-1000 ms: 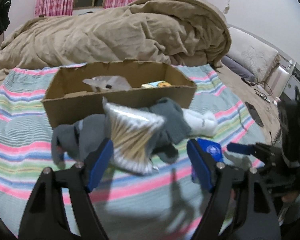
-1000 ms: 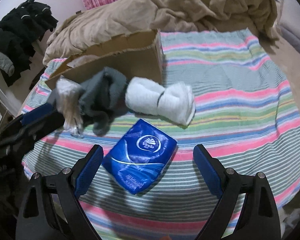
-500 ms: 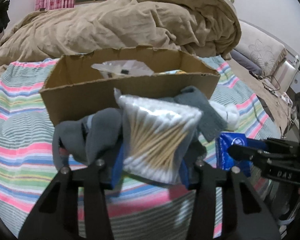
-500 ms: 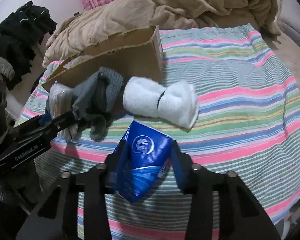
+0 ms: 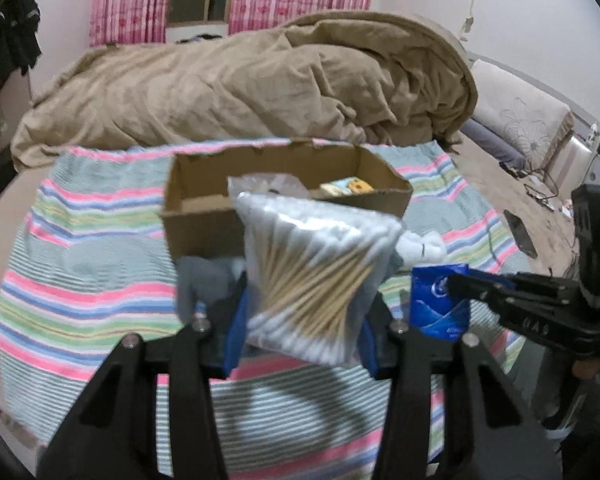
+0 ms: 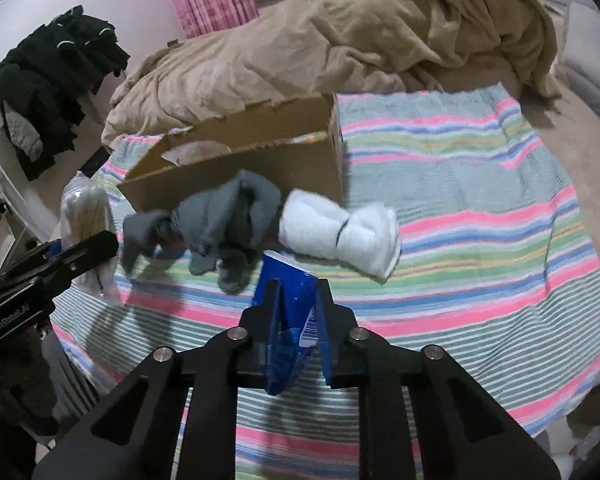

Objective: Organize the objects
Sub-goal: 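Carry the swab pack into the box with the left tool while the right tool drops the blue pack in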

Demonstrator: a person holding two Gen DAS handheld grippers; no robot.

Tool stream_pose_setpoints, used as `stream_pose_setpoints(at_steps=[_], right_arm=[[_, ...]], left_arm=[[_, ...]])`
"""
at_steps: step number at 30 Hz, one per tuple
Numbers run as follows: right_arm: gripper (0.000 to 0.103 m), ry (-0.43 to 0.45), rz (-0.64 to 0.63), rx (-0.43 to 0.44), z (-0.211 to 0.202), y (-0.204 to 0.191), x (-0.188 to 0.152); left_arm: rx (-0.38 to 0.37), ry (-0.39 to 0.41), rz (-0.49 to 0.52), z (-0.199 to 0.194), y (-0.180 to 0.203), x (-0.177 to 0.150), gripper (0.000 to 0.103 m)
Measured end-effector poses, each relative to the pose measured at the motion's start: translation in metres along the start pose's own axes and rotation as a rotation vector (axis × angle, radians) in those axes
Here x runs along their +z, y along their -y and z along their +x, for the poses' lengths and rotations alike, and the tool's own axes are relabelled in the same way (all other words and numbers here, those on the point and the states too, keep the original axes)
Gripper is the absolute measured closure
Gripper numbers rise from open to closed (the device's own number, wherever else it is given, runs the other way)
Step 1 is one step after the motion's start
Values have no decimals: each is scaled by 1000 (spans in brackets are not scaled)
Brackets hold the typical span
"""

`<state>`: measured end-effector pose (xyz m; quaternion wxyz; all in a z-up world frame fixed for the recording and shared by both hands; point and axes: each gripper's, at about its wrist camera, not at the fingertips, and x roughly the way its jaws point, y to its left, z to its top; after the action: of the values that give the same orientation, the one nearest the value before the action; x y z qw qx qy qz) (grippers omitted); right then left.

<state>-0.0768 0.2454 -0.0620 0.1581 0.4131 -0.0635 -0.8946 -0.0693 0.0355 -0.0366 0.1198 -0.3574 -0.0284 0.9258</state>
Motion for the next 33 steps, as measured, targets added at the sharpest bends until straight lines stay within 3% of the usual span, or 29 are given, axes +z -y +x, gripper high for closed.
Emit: stream_pose_setpoints(at_steps=[10, 20, 26, 33], right_arm=[[90, 90, -57, 14, -36, -19, 31], [90, 193, -151, 30, -52, -43, 88], [90, 218, -182, 50, -31, -53, 121], [90, 165, -181, 68, 26, -54, 144]], left_arm=[[42, 63, -40, -34, -17, 30, 56], [47, 90, -69, -32, -34, 66, 56], [51, 78, -69, -8, -45, 82, 56], [45, 5, -94, 51, -64, 90, 56]])
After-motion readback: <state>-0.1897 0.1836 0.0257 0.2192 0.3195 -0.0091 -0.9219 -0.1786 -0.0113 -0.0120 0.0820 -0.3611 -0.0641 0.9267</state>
